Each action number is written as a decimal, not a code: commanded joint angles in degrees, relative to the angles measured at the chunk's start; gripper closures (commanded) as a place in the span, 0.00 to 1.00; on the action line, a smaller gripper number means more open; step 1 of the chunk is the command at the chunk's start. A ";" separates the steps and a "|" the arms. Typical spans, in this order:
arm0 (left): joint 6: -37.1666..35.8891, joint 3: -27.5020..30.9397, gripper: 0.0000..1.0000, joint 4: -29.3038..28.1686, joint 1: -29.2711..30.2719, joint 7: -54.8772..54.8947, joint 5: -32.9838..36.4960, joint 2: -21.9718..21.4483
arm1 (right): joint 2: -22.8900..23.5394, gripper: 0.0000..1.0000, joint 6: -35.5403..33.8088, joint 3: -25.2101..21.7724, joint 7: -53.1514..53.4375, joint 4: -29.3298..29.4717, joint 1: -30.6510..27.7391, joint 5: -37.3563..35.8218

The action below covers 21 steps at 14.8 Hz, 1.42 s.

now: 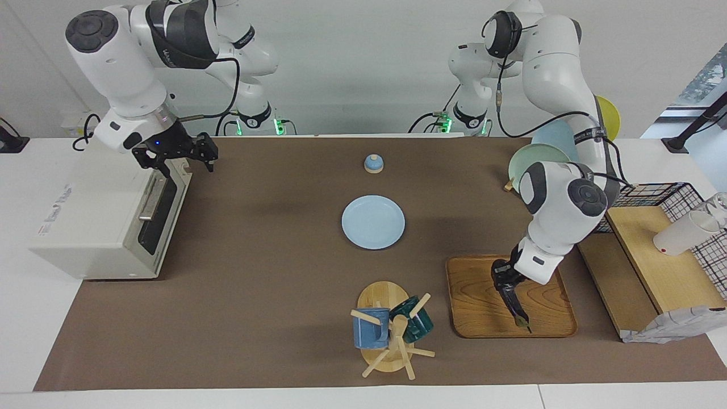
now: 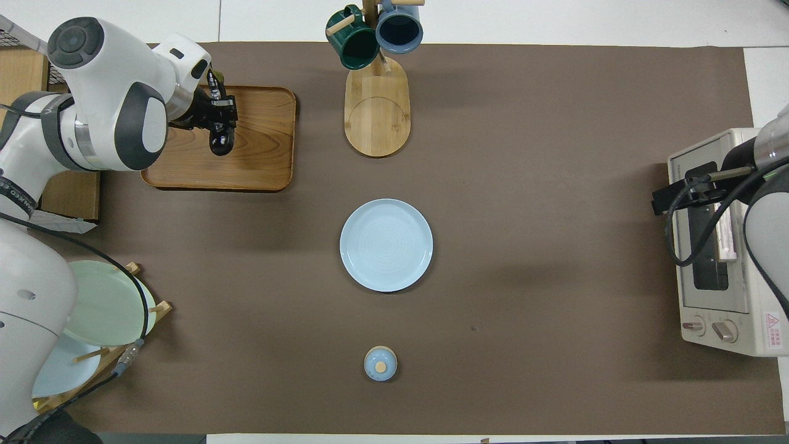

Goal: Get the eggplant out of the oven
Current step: 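Lower the eggplant onto the wooden tray and open the left gripper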

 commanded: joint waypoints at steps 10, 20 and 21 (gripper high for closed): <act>3.55 -0.30 1.00 -6.16 1.00 7.07 -0.18 -1.68 | 0.11 0.00 -1.75 -0.64 0.82 1.15 -0.86 -0.19; -2.15 -0.21 0.00 -6.16 1.43 5.85 -0.44 -8.43 | -0.51 0.00 -0.87 -0.12 0.82 1.32 -0.69 -0.10; -4.17 -0.21 0.00 -6.16 1.52 4.53 -0.36 -10.63 | -0.60 0.00 -1.14 0.06 0.91 1.32 -0.69 -0.10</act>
